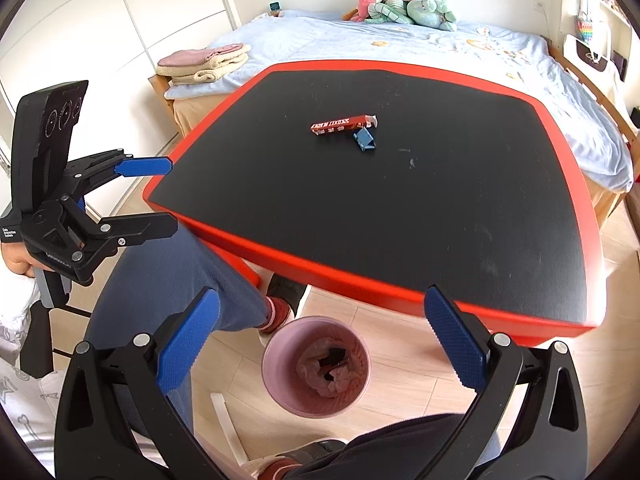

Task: Collect trash
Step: 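Move both open tools back toward the red strip and blue clip, then grasp the red ISE BOX strip with the left gripper while the right grasps the blue clip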

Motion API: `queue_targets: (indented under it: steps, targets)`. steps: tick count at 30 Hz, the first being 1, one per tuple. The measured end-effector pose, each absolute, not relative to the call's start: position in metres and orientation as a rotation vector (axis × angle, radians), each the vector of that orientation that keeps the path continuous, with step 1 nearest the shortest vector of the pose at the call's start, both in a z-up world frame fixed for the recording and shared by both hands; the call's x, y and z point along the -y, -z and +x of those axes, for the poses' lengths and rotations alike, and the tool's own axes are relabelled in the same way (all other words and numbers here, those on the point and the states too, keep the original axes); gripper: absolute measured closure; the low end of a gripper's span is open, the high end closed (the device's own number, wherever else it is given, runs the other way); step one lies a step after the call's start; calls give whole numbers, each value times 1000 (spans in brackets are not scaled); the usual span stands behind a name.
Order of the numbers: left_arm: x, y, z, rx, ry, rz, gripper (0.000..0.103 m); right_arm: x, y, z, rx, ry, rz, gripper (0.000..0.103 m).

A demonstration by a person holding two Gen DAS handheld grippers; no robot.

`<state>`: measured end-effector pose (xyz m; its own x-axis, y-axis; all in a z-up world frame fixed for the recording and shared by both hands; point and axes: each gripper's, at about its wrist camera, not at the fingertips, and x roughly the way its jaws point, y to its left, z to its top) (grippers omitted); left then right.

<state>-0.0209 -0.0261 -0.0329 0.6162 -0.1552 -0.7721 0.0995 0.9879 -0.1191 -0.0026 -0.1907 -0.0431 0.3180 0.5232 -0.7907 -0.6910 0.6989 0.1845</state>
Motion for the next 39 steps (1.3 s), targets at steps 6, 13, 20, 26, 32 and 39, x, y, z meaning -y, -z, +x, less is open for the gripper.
queue_targets:
  steps: [6, 13, 20, 26, 32, 39]
  targets:
    - [8, 31, 17, -892, 141, -27, 8, 173, 38, 36, -937, -815, -236, 3]
    - [-13, 33, 62, -894, 148, 9, 8, 152, 41, 85, -937, -823, -270, 3]
    - [-32, 52, 109, -934, 181, 45, 8, 122, 56, 127, -955, -835, -323, 3]
    - [-41, 75, 138, -978, 226, 78, 8, 97, 77, 155, -972, -849, -381, 3]
    - [-44, 93, 156, -1004, 250, 109, 9, 78, 96, 173, -978, -861, -418, 3]
    - [-45, 105, 166, -1008, 283, 128, 32, 67, 113, 190, -990, -885, -436, 33]
